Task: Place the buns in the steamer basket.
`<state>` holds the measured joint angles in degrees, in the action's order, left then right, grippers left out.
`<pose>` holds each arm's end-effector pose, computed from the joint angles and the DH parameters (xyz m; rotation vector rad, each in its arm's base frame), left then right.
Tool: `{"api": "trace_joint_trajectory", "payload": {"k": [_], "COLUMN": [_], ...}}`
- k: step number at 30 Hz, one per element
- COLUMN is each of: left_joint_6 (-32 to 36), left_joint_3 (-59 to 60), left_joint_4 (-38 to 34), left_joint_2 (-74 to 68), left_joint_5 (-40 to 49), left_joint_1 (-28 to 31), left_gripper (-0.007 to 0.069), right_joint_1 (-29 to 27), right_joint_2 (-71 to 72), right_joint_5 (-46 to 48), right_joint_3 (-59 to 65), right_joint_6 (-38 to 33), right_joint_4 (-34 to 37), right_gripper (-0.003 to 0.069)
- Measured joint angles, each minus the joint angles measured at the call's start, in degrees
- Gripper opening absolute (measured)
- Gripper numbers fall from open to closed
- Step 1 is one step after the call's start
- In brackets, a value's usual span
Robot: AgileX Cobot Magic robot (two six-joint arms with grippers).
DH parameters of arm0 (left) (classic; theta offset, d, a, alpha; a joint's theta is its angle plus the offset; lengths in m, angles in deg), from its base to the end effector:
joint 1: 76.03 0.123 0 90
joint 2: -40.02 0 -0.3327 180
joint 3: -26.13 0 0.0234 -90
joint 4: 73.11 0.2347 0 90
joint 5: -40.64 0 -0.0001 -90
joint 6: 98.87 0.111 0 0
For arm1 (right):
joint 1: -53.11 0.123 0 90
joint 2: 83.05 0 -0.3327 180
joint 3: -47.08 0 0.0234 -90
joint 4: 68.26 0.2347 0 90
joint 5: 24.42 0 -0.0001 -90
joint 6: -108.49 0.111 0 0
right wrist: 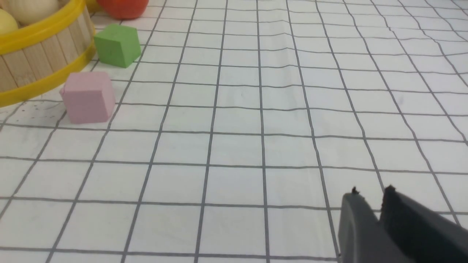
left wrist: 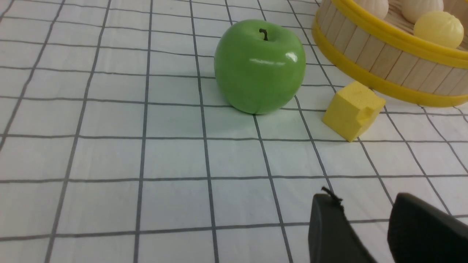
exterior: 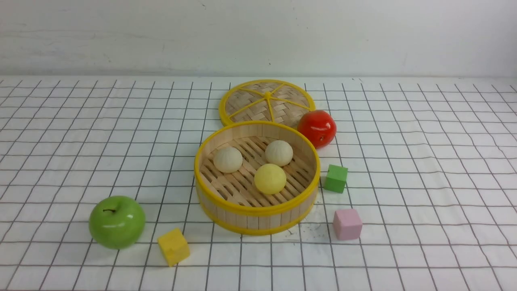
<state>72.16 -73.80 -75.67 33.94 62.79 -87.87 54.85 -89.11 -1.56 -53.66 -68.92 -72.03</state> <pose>0.0066 -0.0033 0.1624 0.0198 1.9002 -0.2916 0.0067 -0.0026 0.1660 -0.0258 1.8871 -0.0139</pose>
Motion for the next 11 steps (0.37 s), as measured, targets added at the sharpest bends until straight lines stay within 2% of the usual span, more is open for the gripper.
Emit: {"api": "trace_joint_trajectory", "payload": {"k": [11], "left_joint_6": [0.0], "left_joint_3": [0.0], "left_joint_4": [0.0], "left_joint_2": [0.0], "left_joint_5": [0.0], "left_joint_1": [0.0], "left_gripper": [0.0237], "right_joint_1": [0.0], "right_joint_2": [0.0], "right_joint_5": [0.0], "right_joint_3": [0.0], "right_joint_6": [0.0], "right_joint_4": [0.0], "right_gripper": [0.0116]}}
